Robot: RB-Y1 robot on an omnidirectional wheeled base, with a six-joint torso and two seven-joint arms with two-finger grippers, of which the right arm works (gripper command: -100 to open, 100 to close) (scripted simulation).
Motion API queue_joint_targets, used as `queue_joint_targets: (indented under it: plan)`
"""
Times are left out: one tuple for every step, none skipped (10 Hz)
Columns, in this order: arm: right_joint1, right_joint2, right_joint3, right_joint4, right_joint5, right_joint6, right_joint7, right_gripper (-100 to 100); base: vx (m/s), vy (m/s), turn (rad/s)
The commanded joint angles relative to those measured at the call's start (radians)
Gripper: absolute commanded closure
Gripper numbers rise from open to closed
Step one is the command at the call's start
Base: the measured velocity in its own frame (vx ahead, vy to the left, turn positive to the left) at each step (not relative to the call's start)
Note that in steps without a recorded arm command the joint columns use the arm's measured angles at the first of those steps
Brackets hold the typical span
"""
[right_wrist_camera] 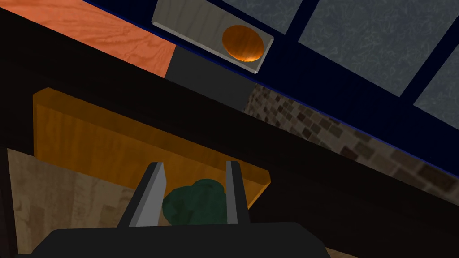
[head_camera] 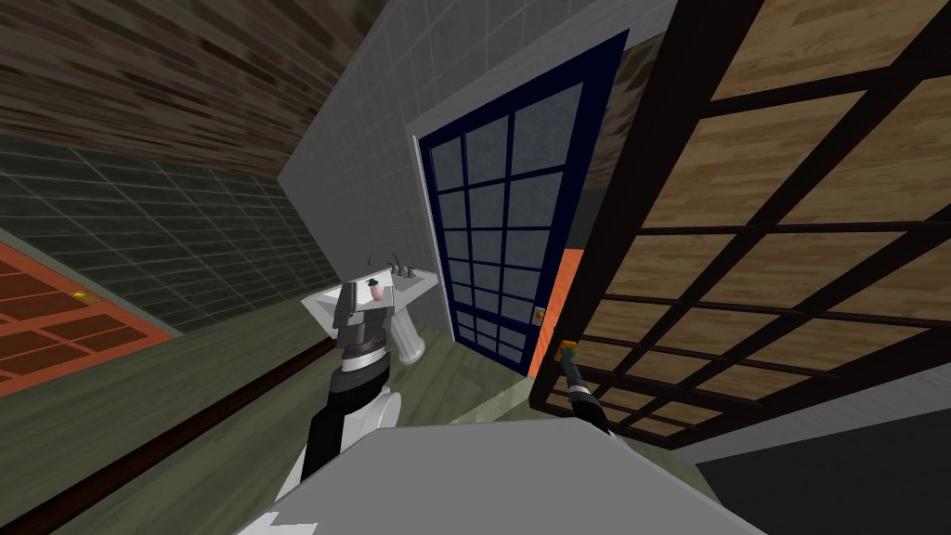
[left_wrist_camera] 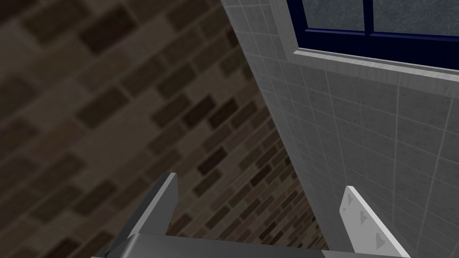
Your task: Pull the door open
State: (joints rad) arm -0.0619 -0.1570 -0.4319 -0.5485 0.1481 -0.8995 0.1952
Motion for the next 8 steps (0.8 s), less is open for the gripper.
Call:
queue_joint_targets:
  plan:
    - [0.008, -0.025, 0.011, -0.022, -0.043, 0.000, -0.050, 100, -0.048, -0.009, 0.046]
    - [0.008, -0.025, 0.011, -0.022, -0.043, 0.000, -0.063, 100, -0.049, -0.008, 0.036]
    - [0.006, -0.031, 0.034, -0.020, -0.067, -0.002, -0.099, 100, -0.048, -0.018, 0.038]
    - [0.006, -0.031, 0.034, -0.020, -0.067, -0.002, -0.104, 100, -0.037, -0.023, 0.017]
    - [0.006, -0.031, 0.034, -0.017, -0.067, -0.002, -0.104, 100, -0.017, -0.011, -0.007]
    - [0.004, -0.037, 0.058, -0.019, -0.090, -0.004, -0.146, 100, -0.027, -0.010, 0.024]
    - [0.004, -0.037, 0.058, -0.019, -0.090, -0.004, -0.146, 100, -0.026, -0.008, 0.039]
    - [0.004, -0.037, 0.058, -0.019, -0.090, -0.004, -0.146, 100, -0.009, -0.004, 0.004]
